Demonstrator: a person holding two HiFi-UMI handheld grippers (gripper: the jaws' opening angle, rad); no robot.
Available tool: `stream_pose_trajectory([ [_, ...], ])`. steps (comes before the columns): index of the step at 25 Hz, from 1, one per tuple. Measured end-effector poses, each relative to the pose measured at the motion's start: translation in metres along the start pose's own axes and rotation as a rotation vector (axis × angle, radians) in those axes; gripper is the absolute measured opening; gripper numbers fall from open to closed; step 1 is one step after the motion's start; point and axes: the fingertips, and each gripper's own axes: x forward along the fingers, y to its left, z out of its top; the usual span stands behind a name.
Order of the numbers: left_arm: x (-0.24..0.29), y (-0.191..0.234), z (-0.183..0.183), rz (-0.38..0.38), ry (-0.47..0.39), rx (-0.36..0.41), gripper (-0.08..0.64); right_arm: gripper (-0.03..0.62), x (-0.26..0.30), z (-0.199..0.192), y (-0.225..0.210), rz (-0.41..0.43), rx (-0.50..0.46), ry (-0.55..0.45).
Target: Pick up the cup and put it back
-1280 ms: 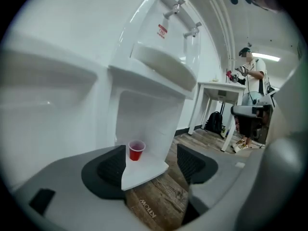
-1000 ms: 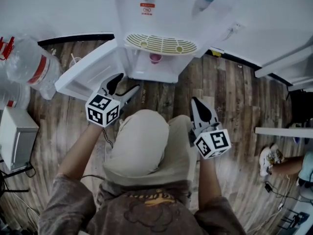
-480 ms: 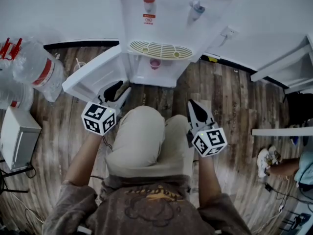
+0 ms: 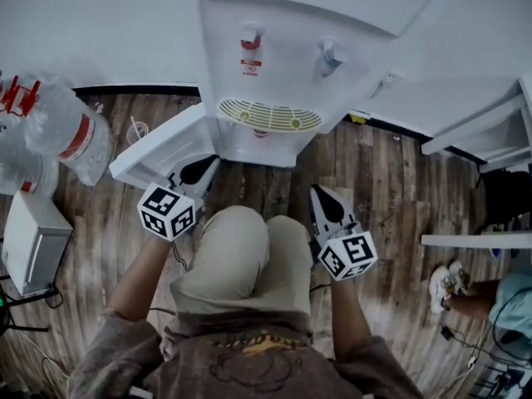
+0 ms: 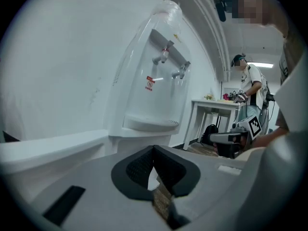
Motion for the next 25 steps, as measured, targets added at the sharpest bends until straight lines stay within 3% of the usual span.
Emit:
stream_pose_trajectory([
  [5, -0.008, -0.023, 0.065, -0.043, -0.001, -0.022, 0.003, 0.002, 0.005, 0.057, 0.009, 0.023, 0.046, 0.017],
  [11, -0.039, -0.068, 0.191, -0.037, 0.021, -0.01, 0.003, 0.002, -0.016, 0.184, 0.045, 0.037, 0.096, 0.021],
  [20, -0.087, -0.15, 0.385, -0.093, 0.079, 0.024, 0.003, 0.002, -0.081, 0.372, 0.086, 0.008, 0.106, 0.076],
  [25, -0.116, -0.176, 0.465, -0.098, 0.103, 0.047, 0.003, 0.002, -0.104, 0.457, 0.112, 0.011, 0.099, 0.096],
])
